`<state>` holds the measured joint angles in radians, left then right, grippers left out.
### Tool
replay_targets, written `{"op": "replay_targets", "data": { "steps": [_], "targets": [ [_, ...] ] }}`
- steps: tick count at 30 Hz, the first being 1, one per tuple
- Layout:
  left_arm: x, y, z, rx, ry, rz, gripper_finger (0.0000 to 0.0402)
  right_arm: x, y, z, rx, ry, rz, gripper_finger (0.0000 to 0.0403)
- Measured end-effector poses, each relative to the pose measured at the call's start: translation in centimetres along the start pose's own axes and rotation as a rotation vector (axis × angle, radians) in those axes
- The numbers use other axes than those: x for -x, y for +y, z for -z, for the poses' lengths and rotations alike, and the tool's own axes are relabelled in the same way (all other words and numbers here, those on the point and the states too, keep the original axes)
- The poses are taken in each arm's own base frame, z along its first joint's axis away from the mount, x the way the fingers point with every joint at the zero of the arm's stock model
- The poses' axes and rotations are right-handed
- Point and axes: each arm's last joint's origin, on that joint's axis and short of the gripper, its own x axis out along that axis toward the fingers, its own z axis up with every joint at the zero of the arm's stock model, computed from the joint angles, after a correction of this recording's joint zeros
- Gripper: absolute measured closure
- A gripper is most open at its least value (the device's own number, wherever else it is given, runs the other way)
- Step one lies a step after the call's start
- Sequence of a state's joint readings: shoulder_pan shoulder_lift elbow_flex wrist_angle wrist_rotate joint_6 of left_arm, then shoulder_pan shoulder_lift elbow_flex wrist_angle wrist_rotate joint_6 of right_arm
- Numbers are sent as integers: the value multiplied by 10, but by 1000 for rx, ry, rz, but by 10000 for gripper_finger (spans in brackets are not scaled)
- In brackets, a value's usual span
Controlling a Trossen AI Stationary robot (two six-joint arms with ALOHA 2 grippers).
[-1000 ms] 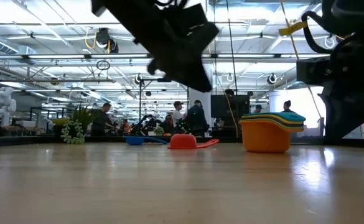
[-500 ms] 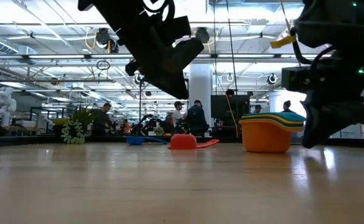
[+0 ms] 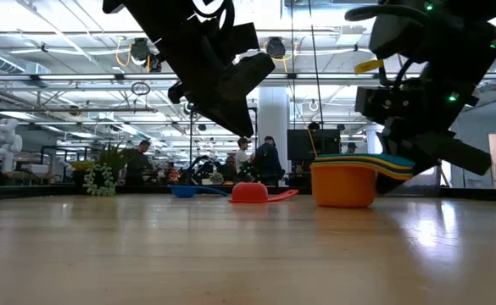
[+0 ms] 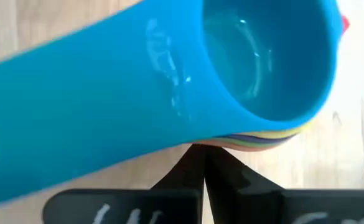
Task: Nest measuring cups in basket
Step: Stack the light blue measuring cup on top of the yellow measuring cup, then stack the light red measuring cup on top of the light blue measuring cup
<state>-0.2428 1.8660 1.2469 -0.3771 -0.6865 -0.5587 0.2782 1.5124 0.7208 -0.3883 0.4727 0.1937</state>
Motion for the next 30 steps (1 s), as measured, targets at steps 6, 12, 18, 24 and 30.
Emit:
{"op": "replay_targets", "data": {
  "steps": [6,12,18,24,30],
  "targets": [
    [0,0,0,-5,1,-1,332,-5,-9,-9,-8,-55,2,403],
    [0,1,2,-9,10,-18,332,-7,-13,-16,-8,-110,-45,403],
    [0,5,7,-9,48,-59,332,-9,-16,-12,33,-59,-28,403],
    [0,8,10,-2,79,-83,332,3,-23,-6,40,-29,-1,403],
    [0,7,11,-38,99,-51,326,33,-38,-4,0,-106,-7,403]
  ]
}}
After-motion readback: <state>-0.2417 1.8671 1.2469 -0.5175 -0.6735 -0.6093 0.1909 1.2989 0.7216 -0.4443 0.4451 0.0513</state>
